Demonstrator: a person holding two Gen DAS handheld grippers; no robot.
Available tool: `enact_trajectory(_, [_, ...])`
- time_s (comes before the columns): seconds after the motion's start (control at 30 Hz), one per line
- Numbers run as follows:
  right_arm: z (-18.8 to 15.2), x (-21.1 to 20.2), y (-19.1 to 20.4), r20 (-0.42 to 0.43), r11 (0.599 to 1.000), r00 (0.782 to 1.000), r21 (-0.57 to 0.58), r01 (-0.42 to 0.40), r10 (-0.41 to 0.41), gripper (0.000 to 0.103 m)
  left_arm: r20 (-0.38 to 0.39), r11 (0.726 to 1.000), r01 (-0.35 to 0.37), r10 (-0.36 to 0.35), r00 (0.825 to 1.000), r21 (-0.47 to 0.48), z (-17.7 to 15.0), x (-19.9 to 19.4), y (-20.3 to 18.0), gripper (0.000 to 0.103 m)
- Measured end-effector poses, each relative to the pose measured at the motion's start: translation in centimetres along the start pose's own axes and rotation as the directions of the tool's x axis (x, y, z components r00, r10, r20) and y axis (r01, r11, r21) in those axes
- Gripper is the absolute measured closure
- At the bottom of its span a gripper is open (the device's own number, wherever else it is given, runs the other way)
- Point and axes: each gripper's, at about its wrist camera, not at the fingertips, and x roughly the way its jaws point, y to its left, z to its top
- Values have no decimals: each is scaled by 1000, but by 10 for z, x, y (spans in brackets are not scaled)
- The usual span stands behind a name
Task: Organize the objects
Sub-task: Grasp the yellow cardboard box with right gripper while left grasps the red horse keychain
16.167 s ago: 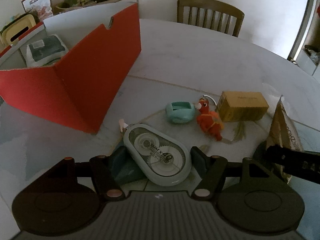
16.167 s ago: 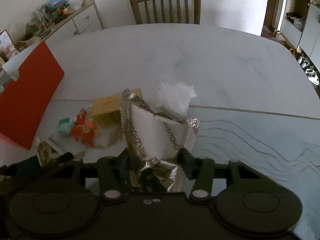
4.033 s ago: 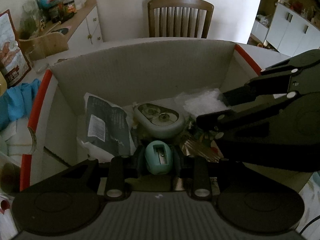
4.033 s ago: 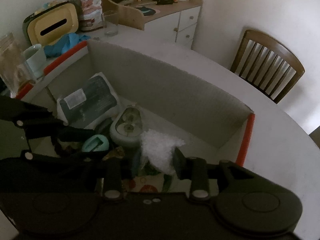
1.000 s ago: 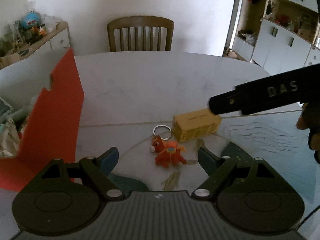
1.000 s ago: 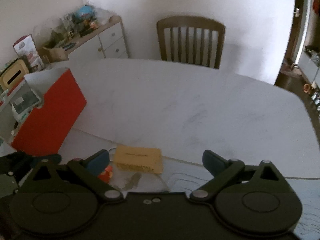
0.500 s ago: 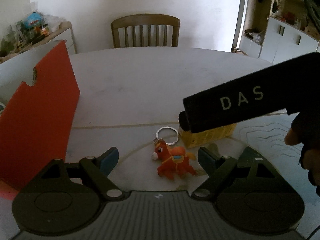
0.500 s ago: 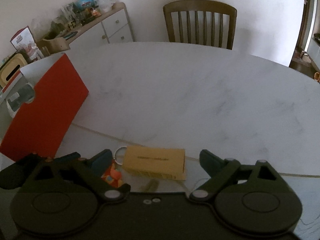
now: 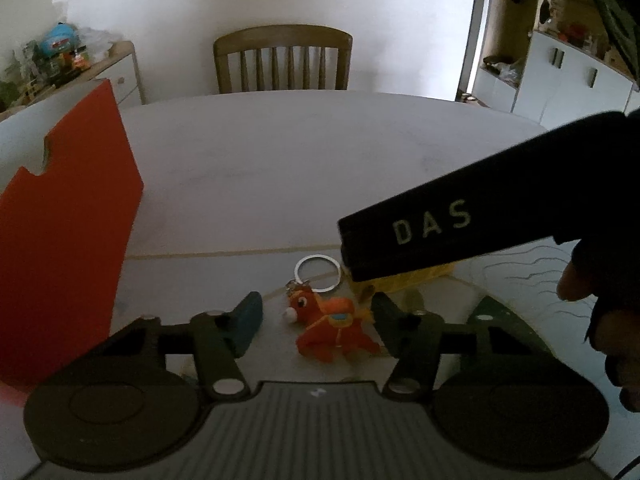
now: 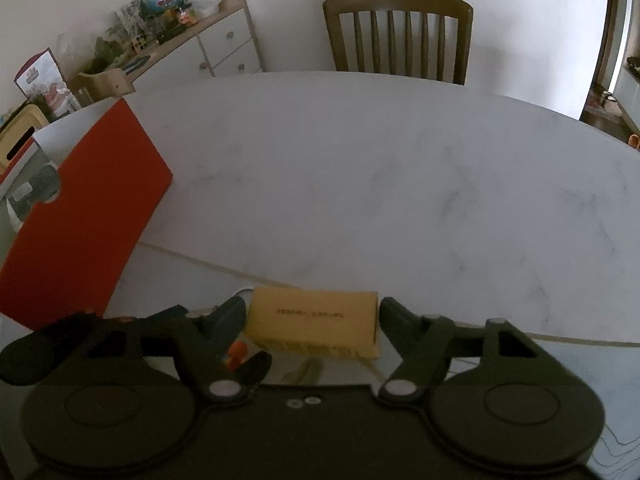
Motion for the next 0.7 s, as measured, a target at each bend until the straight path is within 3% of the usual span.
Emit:
enact_trajectory(0.1, [0,0,1,0,1000,1000,-2,5,-5,31,-2,1000,5,-5,1000,-2,2,0,-1,55])
enact_trajectory(0.3, [0,-2,1,-4,1000,1000,-1,14,-14,32,-2,1000,9,-9,1000,-15,5,-1,1,60])
enact_trajectory(0.7, [-3,-29,1,33,1000,999,-13,22,-21,33,-11,999,7,-7,1000,-44,14,-12,7,62])
